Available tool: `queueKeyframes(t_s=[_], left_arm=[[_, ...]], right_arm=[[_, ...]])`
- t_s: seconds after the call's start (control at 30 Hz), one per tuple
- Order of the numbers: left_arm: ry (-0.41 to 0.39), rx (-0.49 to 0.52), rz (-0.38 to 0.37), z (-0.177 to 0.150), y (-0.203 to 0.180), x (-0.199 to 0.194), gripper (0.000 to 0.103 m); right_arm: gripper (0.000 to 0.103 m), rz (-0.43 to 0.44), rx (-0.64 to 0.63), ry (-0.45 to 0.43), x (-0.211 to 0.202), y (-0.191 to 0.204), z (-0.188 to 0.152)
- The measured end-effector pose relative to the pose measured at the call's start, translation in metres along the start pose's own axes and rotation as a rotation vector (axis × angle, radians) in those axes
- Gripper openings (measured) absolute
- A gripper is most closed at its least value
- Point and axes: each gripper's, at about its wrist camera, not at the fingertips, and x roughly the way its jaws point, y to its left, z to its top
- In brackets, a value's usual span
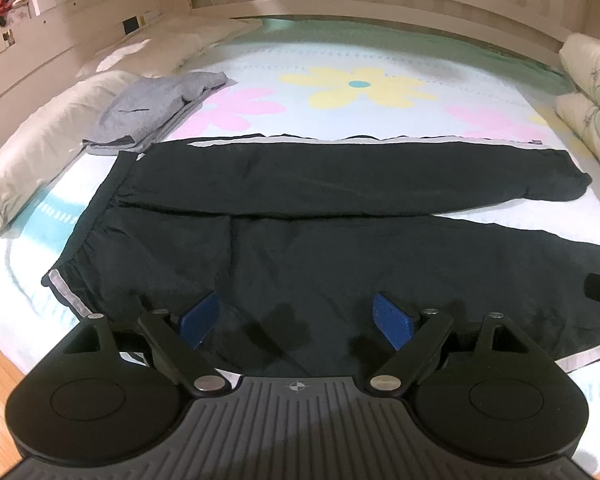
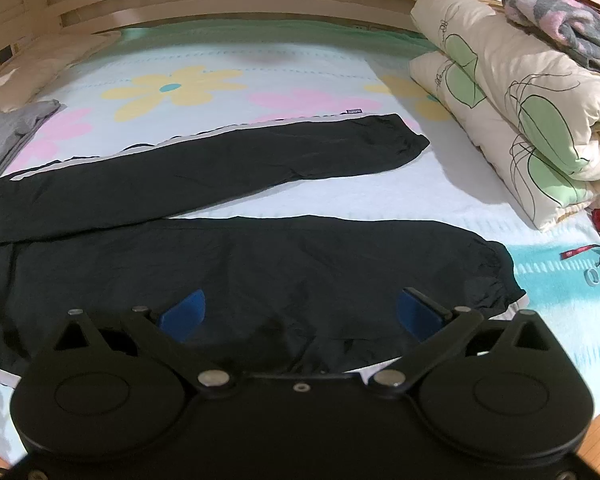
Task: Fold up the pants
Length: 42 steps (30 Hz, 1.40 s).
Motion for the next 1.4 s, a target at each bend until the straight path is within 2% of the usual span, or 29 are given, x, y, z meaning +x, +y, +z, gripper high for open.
queueKeyframes(t_s=[0.77,1.4], left_arm=[[0.066,0.005,0.010,-0.002,0.003,0.010,0.084],[0.083,0.020,0.027,-0.005,0.000,0.012,0.084]], right_arm=[[0.102,-0.024,-0.012,0.017,0.003,0.004,-0.001],[0.102,-0.028,-0.013,0.025,0.005,0.003,-0.001]])
